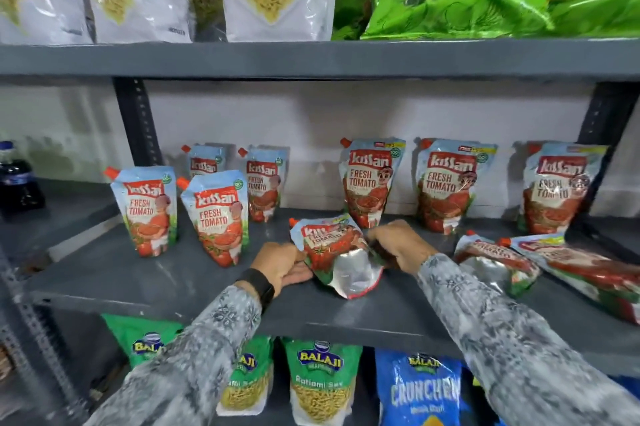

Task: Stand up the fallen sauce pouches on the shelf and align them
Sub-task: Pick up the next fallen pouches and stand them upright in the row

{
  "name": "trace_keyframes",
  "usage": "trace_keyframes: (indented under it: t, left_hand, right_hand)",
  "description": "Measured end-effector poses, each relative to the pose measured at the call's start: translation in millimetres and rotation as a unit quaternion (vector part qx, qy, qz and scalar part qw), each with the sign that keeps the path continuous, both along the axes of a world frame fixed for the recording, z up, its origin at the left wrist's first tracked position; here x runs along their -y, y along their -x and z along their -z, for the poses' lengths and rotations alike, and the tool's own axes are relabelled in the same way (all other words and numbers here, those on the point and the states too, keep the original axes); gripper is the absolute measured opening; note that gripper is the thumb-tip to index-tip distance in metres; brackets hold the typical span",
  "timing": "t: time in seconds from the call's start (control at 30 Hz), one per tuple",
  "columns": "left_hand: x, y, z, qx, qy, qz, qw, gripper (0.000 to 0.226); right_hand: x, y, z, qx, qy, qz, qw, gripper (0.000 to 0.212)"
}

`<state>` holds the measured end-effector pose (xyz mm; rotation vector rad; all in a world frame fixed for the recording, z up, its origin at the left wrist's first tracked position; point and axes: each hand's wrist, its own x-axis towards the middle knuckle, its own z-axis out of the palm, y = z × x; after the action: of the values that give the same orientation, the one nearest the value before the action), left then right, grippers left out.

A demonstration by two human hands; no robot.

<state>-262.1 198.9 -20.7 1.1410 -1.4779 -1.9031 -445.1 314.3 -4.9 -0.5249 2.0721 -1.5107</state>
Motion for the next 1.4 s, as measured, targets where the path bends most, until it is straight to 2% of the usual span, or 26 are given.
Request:
trace_keyframes:
  t: [0.1, 0.27, 0.4, 0.63, 0.73, 0.9, 1.0, 1.1, 1.23, 1.3, 1.37, 1.4]
  left_hand:
    - [3, -1, -19, -0.019, 0.081, -0.019, 0.996, 0.015]
    - [14, 1, -58, -0.093, 0.241, -0.05, 0.965, 0.016]
    - [17, 10, -59, -0.151, 0.304, -0.072, 0.938, 0.022]
    - [15, 19, -2, -0.136, 0.275, -0.036, 0.951, 0.018]
    - [18, 19, 5, -0.142, 0.278, -0.035, 0.95, 0.016]
    - [20, 15, 3, -0.143, 0.292, 0.005, 0.946, 0.032]
    - [23, 12, 9, -0.135, 0.285, 0.023, 0.949, 0.028]
    - [25, 5, 13, -0.143, 0.269, 0.039, 0.952, 0.03]
    - [19, 0, 9, -0.169, 0.232, 0.01, 0.958, 0.029]
    - [7, -4, 6, -0.176, 0.283, -0.074, 0.94, 0.03]
    - [-22, -9, 2, -0.207, 0.38, -0.158, 0.888, 0.024]
    - [-43, -6, -1, -0.229, 0.415, -0.17, 0.864, 0.02]
  right_hand:
    - [-1, -1, -7, -0.057, 0.072, 0.017, 0.996, 0.023]
    - [2, -3, -29, -0.157, 0.169, 0.023, 0.973, 0.024]
    - [6, -7, -24, -0.213, 0.206, 0.057, 0.954, 0.024]
    - [5, -13, 42, -0.207, 0.165, 0.087, 0.961, 0.027]
    - [8, -12, 48, -0.209, 0.161, 0.097, 0.96, 0.028]
    - [6, -14, 48, -0.221, 0.168, 0.103, 0.955, 0.028]
    - [1, -20, 48, -0.162, 0.198, 0.093, 0.962, 0.026]
    - [-14, -27, 39, -0.093, 0.226, 0.077, 0.967, 0.034]
    - [-43, -31, 17, -0.084, 0.241, 0.072, 0.964, 0.035]
    - [-65, -26, 2, -0.116, 0.255, 0.067, 0.958, 0.035]
    - [-95, -11, -15, -0.163, 0.273, 0.069, 0.946, 0.037]
    - [-113, 1, -23, -0.185, 0.283, 0.077, 0.938, 0.037]
